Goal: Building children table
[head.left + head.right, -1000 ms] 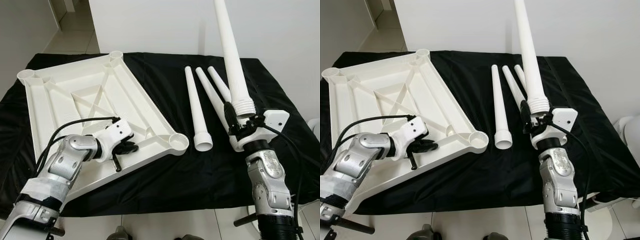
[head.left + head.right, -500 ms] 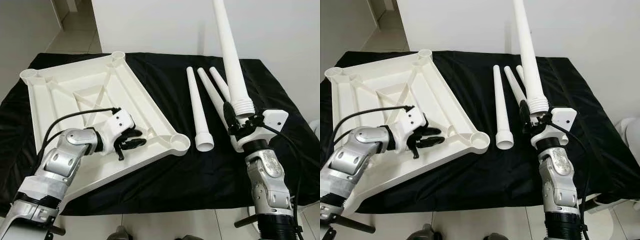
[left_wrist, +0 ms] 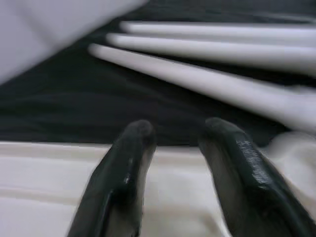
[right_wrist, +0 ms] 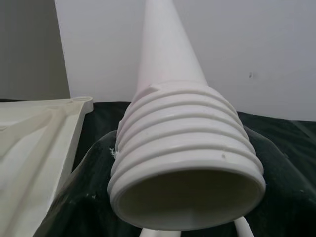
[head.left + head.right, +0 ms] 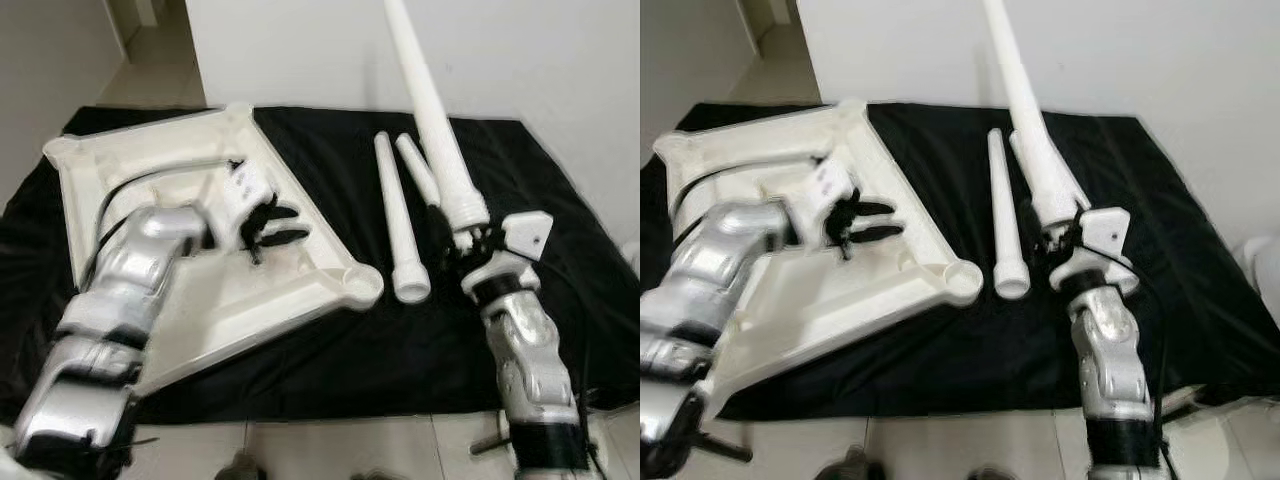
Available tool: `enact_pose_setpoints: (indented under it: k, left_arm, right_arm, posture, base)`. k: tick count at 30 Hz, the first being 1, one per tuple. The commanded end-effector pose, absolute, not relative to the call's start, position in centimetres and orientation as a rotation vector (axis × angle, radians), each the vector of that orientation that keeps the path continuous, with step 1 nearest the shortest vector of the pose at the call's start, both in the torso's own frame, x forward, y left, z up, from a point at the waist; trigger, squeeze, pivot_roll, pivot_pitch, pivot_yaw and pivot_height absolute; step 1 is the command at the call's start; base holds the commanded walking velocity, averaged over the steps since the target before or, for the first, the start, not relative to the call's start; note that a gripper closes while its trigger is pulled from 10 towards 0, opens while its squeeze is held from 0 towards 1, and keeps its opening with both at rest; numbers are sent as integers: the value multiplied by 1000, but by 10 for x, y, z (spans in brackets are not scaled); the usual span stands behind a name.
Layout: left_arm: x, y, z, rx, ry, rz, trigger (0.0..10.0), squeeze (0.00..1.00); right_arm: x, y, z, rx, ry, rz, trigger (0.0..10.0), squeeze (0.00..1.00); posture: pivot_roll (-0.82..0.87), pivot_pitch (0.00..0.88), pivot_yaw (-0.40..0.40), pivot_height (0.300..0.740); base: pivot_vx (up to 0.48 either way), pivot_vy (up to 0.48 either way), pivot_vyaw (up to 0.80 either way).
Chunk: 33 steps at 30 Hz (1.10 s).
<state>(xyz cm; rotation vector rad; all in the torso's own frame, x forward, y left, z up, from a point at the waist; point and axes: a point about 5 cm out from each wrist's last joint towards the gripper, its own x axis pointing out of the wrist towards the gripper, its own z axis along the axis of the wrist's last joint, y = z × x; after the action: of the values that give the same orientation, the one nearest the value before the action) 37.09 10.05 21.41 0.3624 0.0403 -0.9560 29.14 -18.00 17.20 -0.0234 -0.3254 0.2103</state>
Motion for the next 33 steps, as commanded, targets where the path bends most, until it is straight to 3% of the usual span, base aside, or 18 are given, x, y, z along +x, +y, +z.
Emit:
enact_pose_setpoints:
  k: [1, 9, 10, 11, 13, 14, 18, 22, 25, 33]
  left_arm:
    - [378, 97, 209, 295, 72, -912, 10000, 1000]
    - [385, 75, 219, 48, 68, -913, 10000, 1000]
    - [388, 70, 222, -21, 75, -900, 10000, 533]
    - [389, 66, 224, -116, 97, -900, 10000, 0]
    - [389, 66, 224, -116, 97, -900, 10000, 0]
    - [390, 63, 226, -219, 131, -914, 10000, 0]
    - [389, 61, 228, -298, 158, -928, 10000, 0]
    - [392, 55, 238, -553, 235, -950, 10000, 0]
    - [392, 55, 238, -553, 235, -950, 10000, 0]
    - [394, 51, 248, -750, 290, -967, 10000, 0]
  right_arm:
    - [292, -179, 175, -26, -354, 208, 10000, 0]
    - [292, -173, 178, -61, -381, 200, 10000, 0]
    - [292, -171, 177, -81, -386, 220, 10000, 0]
    - [291, -168, 177, -90, -394, 241, 10000, 0]
    - [291, -168, 177, -90, -394, 241, 10000, 0]
    - [289, -166, 178, -95, -403, 258, 10000, 0]
    - [289, -164, 178, -96, -408, 270, 10000, 0]
    - [287, -153, 178, -119, -425, 344, 10000, 0]
    - [287, -153, 178, -119, -425, 344, 10000, 0]
    - [285, -129, 174, -193, -424, 501, 10000, 0]
  posture:
    - [6, 0, -15, 740]
    - [-26, 0, 1, 740]
    - [-28, 0, 6, 740]
    - [-29, 0, 12, 740]
    - [-29, 0, 12, 740]
    - [-26, 0, 14, 740]
    - [-26, 0, 14, 740]
    - [-8, 0, 8, 740]
    - [-8, 0, 8, 740]
    - [-5, 0, 1, 740]
  base:
    - [0, 0, 0]
    - [0, 0, 0]
    - [0, 0, 0]
    - [0, 0, 0]
    - [0, 0, 0]
    - [0, 0, 0]
    - [0, 0, 0]
    - [0, 0, 0]
    - [0, 0, 0]
    - [0, 0, 0]
